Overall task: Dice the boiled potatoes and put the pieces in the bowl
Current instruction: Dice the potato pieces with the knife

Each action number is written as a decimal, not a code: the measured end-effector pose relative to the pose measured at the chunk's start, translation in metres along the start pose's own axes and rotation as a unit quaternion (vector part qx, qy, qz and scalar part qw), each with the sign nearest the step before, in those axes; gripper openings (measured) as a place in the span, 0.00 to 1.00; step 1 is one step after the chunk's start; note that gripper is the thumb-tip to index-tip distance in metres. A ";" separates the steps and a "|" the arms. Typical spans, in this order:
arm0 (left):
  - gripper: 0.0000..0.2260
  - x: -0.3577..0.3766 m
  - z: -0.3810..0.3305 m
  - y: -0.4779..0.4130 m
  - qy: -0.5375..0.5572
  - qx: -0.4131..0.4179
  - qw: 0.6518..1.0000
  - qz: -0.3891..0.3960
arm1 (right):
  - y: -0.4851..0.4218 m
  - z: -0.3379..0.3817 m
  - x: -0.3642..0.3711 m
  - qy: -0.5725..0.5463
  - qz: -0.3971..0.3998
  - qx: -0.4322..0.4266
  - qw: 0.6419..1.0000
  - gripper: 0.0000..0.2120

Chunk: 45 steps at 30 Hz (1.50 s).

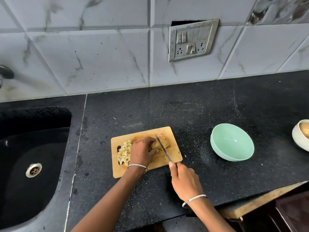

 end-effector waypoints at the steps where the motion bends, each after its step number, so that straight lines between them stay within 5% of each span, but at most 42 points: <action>1: 0.18 0.000 0.001 0.000 0.003 -0.001 1.000 -0.002 | 0.000 0.001 0.000 0.002 -0.003 -0.003 1.000 0.22; 15: 0.13 0.002 0.009 0.002 0.046 -0.025 0.999 -0.005 | 0.001 0.025 0.002 0.100 -0.002 0.019 0.995 0.19; 33: 0.14 -0.007 0.004 0.001 0.025 -0.024 0.999 -0.018 | -0.010 0.016 0.023 0.064 0.041 0.029 0.997 0.20; 45: 0.16 -0.005 0.009 0.002 0.068 -0.030 0.997 -0.012 | -0.004 0.023 0.006 0.026 -0.018 0.006 0.999 0.20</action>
Point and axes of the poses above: each hand's wrist, its own y-axis away from the middle knuckle, its own x-axis out of the palm, z = x × y, the point moved 8 cm from there along -y, towards the middle knuckle, and after that the axes turned 7 degrees about y, right-handed, at the moved point
